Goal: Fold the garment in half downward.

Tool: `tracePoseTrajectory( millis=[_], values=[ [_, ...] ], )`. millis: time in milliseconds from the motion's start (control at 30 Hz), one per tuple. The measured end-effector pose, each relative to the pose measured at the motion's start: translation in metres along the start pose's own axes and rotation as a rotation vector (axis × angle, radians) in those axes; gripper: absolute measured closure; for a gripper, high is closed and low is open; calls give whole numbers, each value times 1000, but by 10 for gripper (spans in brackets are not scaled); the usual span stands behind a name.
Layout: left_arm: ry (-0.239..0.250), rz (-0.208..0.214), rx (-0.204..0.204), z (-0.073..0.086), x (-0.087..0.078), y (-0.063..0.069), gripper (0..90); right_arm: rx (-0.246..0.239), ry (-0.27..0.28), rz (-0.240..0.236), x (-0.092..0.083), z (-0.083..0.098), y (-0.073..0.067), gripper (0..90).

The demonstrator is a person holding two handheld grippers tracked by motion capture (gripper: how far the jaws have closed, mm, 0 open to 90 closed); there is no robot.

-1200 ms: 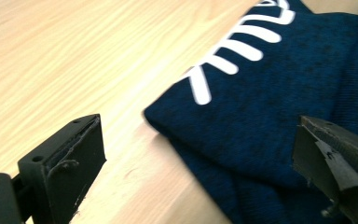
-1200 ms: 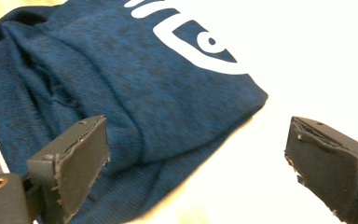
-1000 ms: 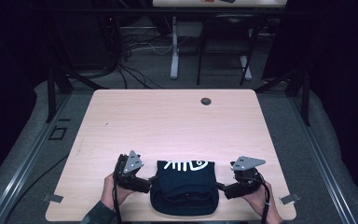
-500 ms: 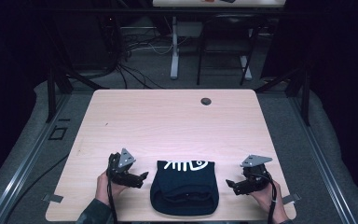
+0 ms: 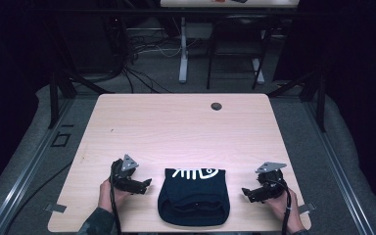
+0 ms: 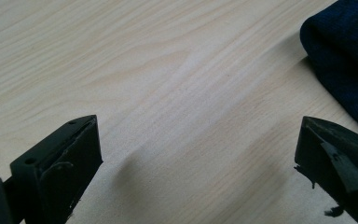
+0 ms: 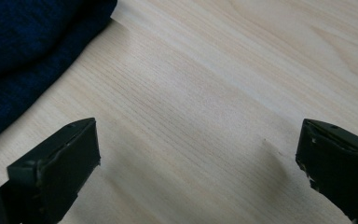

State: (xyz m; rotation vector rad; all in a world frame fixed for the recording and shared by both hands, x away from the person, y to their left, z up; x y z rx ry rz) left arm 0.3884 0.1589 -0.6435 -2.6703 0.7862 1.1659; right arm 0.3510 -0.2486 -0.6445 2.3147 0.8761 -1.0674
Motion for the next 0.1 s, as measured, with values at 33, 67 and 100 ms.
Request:
tracePoseTrajectory(
  millis=[33,67,100],
  values=[
    [-4,-3,-1,1,1,0,5,2,-1,5,1,1,1,0],
    [-5,-3,-4,1,2,-1,7,6,-2,3,2,1,1,0],
    [-13,-4,-3,2,2,-2,7,-2,-18,5,3,3,2,0]
  ],
)
Point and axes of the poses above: each handheld gripper's, and its own axes: x roughly forward along the jaws, z roughly out of its underside, y roughly to its right, the point moved 9 cm from there along x, roughly forward along the jaws, and after that the axes turned 12 degrees about -x, right-handed, at the moved point
